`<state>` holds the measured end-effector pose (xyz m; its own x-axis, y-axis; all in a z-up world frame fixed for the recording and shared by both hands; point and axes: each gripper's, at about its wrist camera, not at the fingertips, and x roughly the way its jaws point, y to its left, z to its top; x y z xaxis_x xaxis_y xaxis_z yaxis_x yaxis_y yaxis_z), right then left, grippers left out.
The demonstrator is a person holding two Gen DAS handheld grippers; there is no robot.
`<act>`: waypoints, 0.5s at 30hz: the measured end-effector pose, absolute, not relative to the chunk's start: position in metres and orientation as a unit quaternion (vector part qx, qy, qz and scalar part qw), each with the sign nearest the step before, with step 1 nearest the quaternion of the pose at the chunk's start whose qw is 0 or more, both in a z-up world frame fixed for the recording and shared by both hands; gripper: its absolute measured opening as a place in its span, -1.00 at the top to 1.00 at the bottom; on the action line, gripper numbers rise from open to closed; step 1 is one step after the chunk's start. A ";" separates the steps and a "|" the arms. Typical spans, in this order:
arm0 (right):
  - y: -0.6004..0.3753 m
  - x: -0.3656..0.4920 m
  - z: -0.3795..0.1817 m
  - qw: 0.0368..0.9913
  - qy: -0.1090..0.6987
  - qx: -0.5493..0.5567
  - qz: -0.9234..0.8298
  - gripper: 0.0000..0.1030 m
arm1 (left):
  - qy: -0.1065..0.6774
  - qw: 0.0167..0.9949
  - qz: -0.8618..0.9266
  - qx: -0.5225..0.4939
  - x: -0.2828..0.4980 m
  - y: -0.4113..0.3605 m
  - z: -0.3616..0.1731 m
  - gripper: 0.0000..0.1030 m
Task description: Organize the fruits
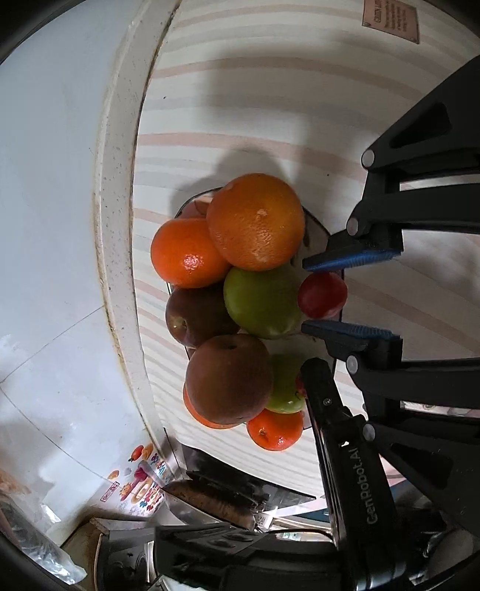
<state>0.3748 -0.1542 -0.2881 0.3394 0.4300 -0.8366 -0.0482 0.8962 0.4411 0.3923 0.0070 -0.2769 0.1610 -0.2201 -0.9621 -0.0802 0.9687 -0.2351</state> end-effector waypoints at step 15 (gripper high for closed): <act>-0.184 0.346 -0.223 0.822 0.554 0.110 0.077 -0.83 | 0.596 0.801 0.004 -0.052 0.350 0.024 -0.223 -0.61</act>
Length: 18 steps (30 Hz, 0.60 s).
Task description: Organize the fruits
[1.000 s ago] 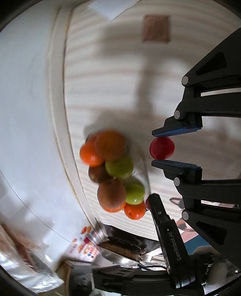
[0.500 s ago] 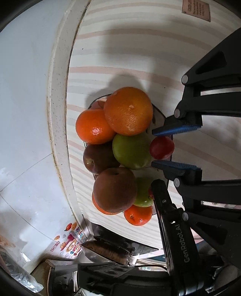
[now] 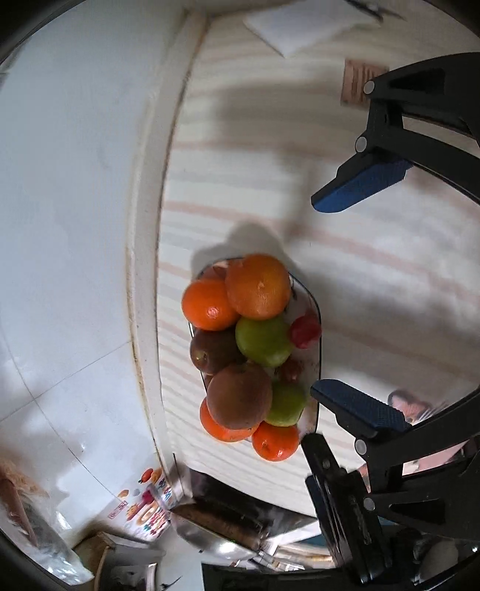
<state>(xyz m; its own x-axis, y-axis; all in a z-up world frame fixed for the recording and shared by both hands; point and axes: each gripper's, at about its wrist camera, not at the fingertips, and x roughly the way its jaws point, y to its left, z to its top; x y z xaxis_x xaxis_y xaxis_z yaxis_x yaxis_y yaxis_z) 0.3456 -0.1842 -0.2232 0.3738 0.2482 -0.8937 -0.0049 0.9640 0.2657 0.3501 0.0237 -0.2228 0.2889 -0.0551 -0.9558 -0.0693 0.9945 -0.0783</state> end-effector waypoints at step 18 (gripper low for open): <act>-0.173 0.265 -0.104 0.869 0.485 0.079 0.060 -0.92 | 0.495 0.868 0.026 -0.018 0.260 0.045 -0.110 -0.62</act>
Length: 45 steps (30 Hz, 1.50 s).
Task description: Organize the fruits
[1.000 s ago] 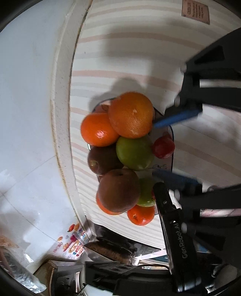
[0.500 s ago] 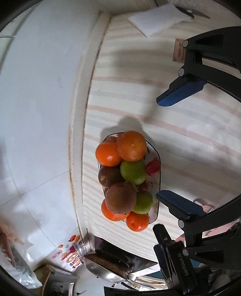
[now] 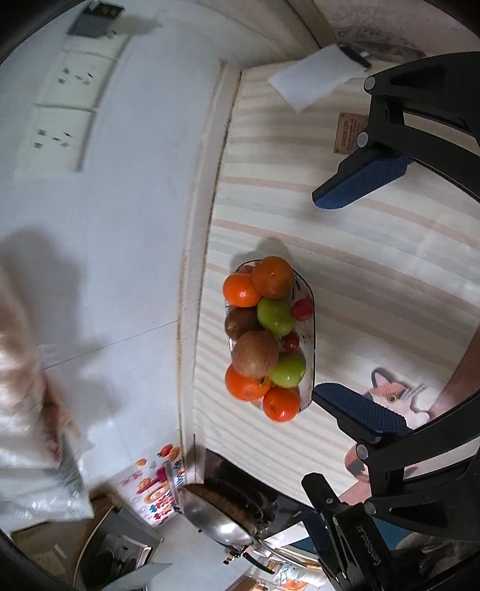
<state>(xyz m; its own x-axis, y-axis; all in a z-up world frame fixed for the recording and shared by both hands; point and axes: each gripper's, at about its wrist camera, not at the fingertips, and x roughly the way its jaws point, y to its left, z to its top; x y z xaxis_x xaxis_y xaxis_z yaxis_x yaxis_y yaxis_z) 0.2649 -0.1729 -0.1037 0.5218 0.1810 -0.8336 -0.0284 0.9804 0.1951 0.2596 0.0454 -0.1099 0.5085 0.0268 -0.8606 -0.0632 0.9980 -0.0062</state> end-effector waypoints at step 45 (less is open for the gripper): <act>-0.178 0.089 0.038 0.914 0.399 0.054 0.051 -0.98 | 0.411 0.911 0.028 -0.015 0.097 0.039 -0.010 -0.94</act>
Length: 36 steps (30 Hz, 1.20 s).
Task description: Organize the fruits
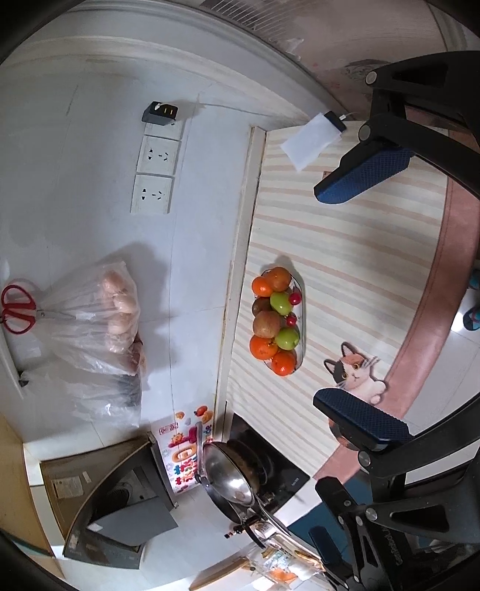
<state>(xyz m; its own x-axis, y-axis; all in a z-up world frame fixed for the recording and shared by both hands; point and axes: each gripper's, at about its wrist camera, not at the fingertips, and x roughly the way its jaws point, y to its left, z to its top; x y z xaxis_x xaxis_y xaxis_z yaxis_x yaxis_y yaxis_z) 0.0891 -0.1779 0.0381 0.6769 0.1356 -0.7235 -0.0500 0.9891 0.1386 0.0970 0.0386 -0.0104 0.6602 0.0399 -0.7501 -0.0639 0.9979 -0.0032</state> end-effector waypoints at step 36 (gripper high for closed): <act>-0.167 0.188 -0.008 0.900 0.430 0.046 0.058 -0.98 | 0.441 0.896 0.049 -0.008 0.179 0.031 -0.040 -0.94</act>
<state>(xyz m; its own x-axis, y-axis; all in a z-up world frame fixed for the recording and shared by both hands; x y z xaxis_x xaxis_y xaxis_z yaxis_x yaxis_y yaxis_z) 0.1879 -0.1665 -0.0079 0.6234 0.1434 -0.7686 -0.0640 0.9891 0.1327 0.1793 0.0310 -0.0399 0.6062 0.0815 -0.7911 -0.0949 0.9950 0.0298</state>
